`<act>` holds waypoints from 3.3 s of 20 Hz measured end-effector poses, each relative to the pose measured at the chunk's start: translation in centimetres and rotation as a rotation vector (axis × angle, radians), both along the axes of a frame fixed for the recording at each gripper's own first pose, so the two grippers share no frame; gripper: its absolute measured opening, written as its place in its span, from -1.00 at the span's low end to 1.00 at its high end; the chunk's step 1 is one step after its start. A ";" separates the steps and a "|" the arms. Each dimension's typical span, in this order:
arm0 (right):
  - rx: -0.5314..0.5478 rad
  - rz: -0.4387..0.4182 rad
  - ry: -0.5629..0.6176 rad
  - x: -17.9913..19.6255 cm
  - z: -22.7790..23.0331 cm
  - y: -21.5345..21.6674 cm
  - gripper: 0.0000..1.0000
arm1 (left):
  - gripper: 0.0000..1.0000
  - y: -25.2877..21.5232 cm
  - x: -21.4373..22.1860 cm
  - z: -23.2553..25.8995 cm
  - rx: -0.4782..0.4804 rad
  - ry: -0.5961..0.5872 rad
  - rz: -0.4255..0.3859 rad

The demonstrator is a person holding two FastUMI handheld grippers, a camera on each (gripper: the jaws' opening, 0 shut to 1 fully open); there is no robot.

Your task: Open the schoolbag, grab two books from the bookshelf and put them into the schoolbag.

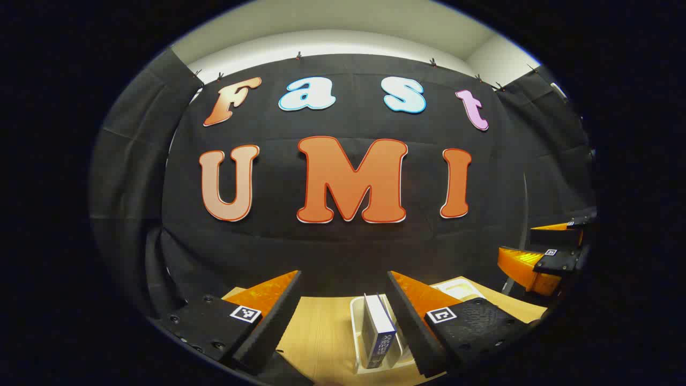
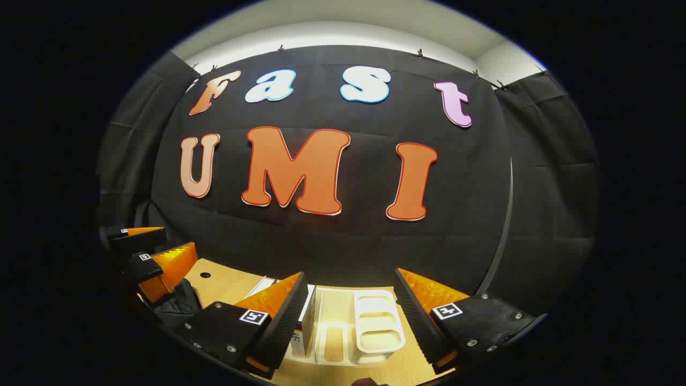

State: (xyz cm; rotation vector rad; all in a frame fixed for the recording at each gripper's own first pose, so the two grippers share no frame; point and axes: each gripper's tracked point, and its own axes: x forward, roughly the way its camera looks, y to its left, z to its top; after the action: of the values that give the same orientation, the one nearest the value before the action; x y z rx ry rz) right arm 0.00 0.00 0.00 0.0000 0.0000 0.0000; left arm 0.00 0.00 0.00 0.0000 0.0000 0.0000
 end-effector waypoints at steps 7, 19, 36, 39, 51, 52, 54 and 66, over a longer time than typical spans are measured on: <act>-0.042 0.049 -0.011 -0.2 -0.2 0.9 0.90 | 0.92 -1.2 0.1 -0.4 -0.016 0.004 -0.024; -0.028 0.061 0.022 0.5 -1.3 1.4 0.90 | 0.92 0.4 0.5 -0.8 0.009 0.006 0.010; 0.017 0.078 0.064 2.0 -3.8 0.8 0.90 | 0.93 1.8 -0.5 -1.0 0.137 0.025 0.087; 0.018 0.100 0.075 2.4 -4.4 1.1 0.90 | 0.93 2.4 -0.7 -1.6 0.172 0.045 0.114; 0.050 0.152 0.141 4.1 -7.8 -0.2 0.90 | 0.96 5.6 -3.2 -7.2 0.447 0.246 0.182; 0.047 0.149 0.144 4.4 -8.2 -0.5 0.91 | 0.96 6.0 -3.4 -7.2 0.486 0.251 0.189; 0.031 0.152 0.146 5.0 -9.1 -1.0 0.90 | 0.94 6.1 -4.0 -8.1 0.572 0.263 0.190; 0.016 0.194 0.171 5.9 -11.9 0.3 0.91 | 0.93 7.2 -13.2 -21.0 0.921 0.549 0.115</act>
State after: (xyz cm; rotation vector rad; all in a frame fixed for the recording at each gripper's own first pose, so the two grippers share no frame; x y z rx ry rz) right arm 5.89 0.29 -11.93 0.0161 0.1715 0.1943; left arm -13.20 7.22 -20.96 0.9213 0.5492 0.1148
